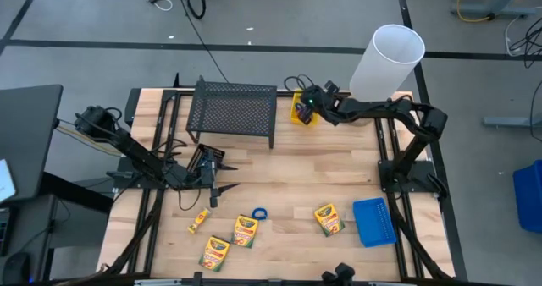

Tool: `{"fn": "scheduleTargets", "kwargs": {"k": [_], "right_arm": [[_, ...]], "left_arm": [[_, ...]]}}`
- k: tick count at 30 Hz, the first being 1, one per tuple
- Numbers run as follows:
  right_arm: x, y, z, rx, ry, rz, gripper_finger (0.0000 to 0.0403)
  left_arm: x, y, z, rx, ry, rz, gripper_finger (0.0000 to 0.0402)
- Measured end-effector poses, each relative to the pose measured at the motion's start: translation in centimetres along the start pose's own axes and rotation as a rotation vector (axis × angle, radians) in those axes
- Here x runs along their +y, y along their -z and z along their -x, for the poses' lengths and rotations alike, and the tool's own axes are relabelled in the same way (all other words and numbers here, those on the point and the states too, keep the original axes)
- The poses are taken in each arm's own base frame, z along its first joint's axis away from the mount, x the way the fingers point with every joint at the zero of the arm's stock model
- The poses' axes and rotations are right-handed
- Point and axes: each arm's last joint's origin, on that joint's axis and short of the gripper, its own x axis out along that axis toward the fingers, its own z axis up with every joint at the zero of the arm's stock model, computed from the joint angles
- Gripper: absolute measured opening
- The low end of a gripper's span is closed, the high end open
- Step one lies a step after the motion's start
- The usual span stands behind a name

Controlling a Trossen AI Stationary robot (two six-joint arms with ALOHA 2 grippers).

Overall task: Pick & Place Office Desk Supplies
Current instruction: Put the bottom blue spring keychain into the yellow bin

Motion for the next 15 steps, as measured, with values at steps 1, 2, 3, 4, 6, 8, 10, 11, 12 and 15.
{"fn": "scheduleTargets", "kwargs": {"k": [1,2,3,4,6,8,10,11,12,15], "right_arm": [[0.0,0.4,-0.2,0.011,-0.023,-0.002,0.0004],[-0.1,0.7,-0.3,0.020,-0.041,-0.004,0.0004],[0.0,1.1,-0.5,0.027,-0.047,-0.004,0.0004],[-0.1,1.3,-0.6,0.030,-0.045,-0.005,0.0004],[0.0,1.7,-0.7,0.034,-0.045,-0.002,0.0004],[0.1,2.0,-0.7,0.035,-0.050,0.002,0.0004],[0.2,2.2,-0.8,0.039,-0.061,0.006,0.0004],[0.3,2.3,-0.8,0.041,-0.069,0.007,0.0004],[0.3,2.4,-0.8,0.042,-0.074,0.008,0.0004],[0.3,2.4,-0.8,0.041,-0.077,0.008,0.0007]], "left_arm": [[0.0,0.0,0.0,0.000,0.000,0.000,0.0234],[0.0,0.0,0.0,0.000,0.001,0.000,0.0234],[0.0,0.0,0.0,0.000,0.001,0.000,0.0234],[0.0,0.0,0.0,-0.001,0.001,0.000,0.0234],[0.0,0.0,0.0,0.000,0.001,0.000,0.0234],[0.0,0.0,0.0,-0.001,0.000,0.000,0.0234],[0.0,0.0,0.0,0.000,0.001,0.000,0.0234],[0.0,0.0,0.0,-0.001,0.000,0.000,0.0234],[0.0,0.0,0.0,0.000,0.000,0.000,0.0234],[0.0,0.0,0.0,0.000,0.000,0.000,0.0234]]}}
